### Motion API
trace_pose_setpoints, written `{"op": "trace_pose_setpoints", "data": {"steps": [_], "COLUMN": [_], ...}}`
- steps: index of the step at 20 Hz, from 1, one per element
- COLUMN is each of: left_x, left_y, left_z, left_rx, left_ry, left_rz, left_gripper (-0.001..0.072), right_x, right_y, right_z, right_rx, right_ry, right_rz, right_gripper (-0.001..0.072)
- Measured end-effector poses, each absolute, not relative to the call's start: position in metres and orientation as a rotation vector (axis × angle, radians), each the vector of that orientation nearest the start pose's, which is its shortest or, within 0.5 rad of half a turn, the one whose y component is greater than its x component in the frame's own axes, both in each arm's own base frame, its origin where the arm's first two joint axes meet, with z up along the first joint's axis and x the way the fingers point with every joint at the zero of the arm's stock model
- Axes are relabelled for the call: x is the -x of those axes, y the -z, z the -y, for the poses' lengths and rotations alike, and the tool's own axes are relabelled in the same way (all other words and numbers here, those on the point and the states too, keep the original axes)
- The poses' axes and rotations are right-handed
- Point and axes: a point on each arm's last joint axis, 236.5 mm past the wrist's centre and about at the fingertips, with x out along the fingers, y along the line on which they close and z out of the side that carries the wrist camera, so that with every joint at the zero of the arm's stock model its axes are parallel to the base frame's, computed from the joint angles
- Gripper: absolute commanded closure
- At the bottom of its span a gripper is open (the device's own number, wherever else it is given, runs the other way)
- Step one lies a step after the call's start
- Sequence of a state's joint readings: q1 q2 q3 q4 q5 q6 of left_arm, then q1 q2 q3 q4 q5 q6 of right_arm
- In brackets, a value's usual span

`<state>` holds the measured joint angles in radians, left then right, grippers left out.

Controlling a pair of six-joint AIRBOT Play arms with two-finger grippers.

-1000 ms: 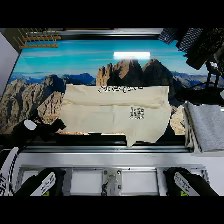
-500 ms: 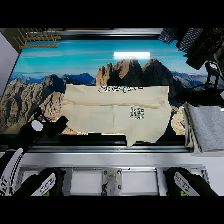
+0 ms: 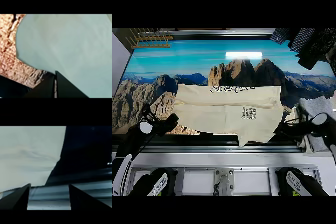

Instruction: Fold the clothes and pants, and hang the long-sleeved shirts on hangers.

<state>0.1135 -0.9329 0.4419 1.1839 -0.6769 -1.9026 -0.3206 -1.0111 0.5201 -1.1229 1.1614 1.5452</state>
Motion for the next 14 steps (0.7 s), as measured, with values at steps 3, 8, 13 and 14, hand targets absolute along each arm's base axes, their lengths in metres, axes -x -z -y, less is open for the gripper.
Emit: {"op": "trace_pose_setpoints", "data": {"steps": [3,8,13,14], "left_x": [-0.291,-0.291,-0.287,-0.284], "left_y": [0.081,0.08,0.081,0.079], "left_z": [0.023,0.023,0.025,0.025], "left_rx": [0.761,0.761,0.753,0.738], "left_ry": [-0.244,-0.243,-0.235,-0.224], "left_rz": [-1.119,-1.116,-1.141,-1.158], "left_gripper": [0.0702,0.0702,0.0702,0.0702], "right_x": [-0.207,-0.214,-0.227,-0.23], "right_y": [0.108,0.116,0.117,0.112], "right_z": [-0.053,-0.08,-0.079,-0.078], "right_rx": [-0.81,-0.827,-0.745,-0.722], "right_ry": [0.037,-0.007,-0.029,-0.043], "right_rz": [-1.526,-1.474,-1.412,-1.404], "right_gripper": [0.02,0.0427,0.0702,0.0702]}}
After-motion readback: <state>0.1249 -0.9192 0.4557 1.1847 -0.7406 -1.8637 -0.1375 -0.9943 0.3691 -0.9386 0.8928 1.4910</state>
